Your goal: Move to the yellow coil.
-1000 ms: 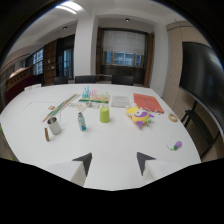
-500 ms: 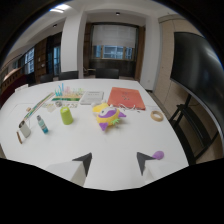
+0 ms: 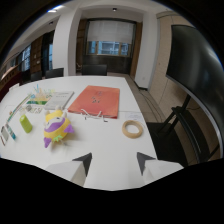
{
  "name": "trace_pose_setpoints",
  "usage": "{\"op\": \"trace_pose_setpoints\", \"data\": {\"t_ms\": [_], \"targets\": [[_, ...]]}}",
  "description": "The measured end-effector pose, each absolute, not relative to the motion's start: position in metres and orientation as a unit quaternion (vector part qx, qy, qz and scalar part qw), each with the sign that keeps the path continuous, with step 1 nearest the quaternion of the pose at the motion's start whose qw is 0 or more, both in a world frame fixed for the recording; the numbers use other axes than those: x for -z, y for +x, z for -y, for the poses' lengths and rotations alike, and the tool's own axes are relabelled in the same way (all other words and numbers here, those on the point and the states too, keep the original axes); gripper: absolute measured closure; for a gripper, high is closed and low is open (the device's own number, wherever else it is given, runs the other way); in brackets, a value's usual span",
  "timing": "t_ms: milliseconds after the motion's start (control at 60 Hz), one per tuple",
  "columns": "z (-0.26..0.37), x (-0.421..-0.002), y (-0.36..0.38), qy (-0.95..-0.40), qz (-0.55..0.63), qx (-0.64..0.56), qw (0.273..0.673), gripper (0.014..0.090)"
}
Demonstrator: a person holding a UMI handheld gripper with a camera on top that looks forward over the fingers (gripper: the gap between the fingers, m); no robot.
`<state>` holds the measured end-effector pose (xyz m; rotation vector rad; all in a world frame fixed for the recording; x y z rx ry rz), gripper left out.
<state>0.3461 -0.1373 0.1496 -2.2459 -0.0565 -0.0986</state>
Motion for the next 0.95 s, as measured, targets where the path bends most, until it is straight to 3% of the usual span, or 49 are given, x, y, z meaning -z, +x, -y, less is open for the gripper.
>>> {"op": "trace_pose_setpoints", "data": {"t_ms": [467,950], "targets": [[0.023,-0.065,0.425,-0.912,0.004,0.035,0.409,0.02],[0.017,-0.04,0.434,-0.92,0.004,0.029,0.392,0.0197]]}}
